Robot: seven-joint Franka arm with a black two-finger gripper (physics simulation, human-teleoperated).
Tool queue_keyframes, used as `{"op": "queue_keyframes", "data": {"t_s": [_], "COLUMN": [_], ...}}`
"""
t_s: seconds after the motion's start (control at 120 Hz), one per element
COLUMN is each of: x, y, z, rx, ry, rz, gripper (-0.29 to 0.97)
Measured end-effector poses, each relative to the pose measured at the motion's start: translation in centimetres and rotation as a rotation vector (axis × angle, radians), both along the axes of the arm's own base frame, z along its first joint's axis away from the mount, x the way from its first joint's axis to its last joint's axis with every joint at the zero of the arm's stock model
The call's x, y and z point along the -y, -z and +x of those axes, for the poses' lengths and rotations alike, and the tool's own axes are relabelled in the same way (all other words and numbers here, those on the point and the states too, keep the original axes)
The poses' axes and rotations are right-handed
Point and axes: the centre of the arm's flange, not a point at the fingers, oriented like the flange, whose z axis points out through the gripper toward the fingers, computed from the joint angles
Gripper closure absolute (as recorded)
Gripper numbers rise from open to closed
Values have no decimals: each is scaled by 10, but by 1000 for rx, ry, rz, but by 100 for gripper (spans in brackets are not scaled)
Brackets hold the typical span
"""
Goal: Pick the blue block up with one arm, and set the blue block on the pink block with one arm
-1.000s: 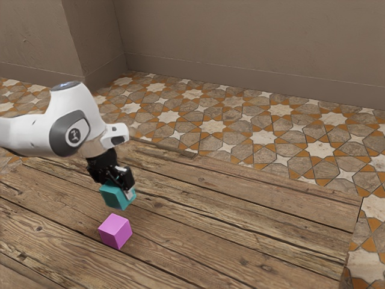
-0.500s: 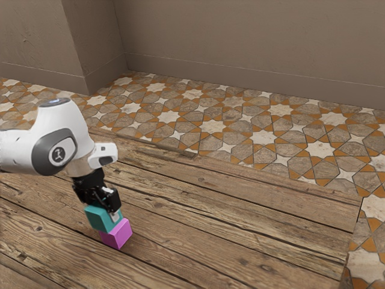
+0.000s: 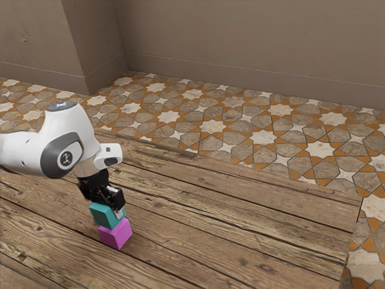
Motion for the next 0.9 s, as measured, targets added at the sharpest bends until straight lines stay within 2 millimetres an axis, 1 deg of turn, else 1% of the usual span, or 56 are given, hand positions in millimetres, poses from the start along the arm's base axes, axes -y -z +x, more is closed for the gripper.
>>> {"op": "queue_keyframes", "data": {"t_s": [0.15, 0.317, 0.45, 0.567, 0.583, 0.633, 0.65, 0.675, 0.725, 0.742, 0.767, 0.792, 0.817, 0.85, 0.9], "x": [0, 0, 0, 1, 1, -1, -2, -4, -9, -9, -8, -7, -7, -8, -11], "y": [1, 0, -20, -44, -52, -91, -109, -143, -206, -225, -246, -263, -275, -282, -287], "z": [1, 1, 0, -3, -1, 15, 22, 39, 71, 82, 95, 107, 118, 127, 130], "rx": [2, 8, 51, 97, 108, 167, 189, 229, 277, 287, 292, 289, 279, 257, 219], "ry": [-1, -1, 1, 4, 5, 16, 19, 22, 26, 29, 34, 39, 43, 47, 52], "rz": [-1, -2, -11, -21, -23, -14, -10, -2, 19, 28, 41, 54, 66, 77, 87], "gripper": [16, 7, 4, 2, 2, 2, 2, 1, 1, 1, 1, 1, 1, 1, 0]}}
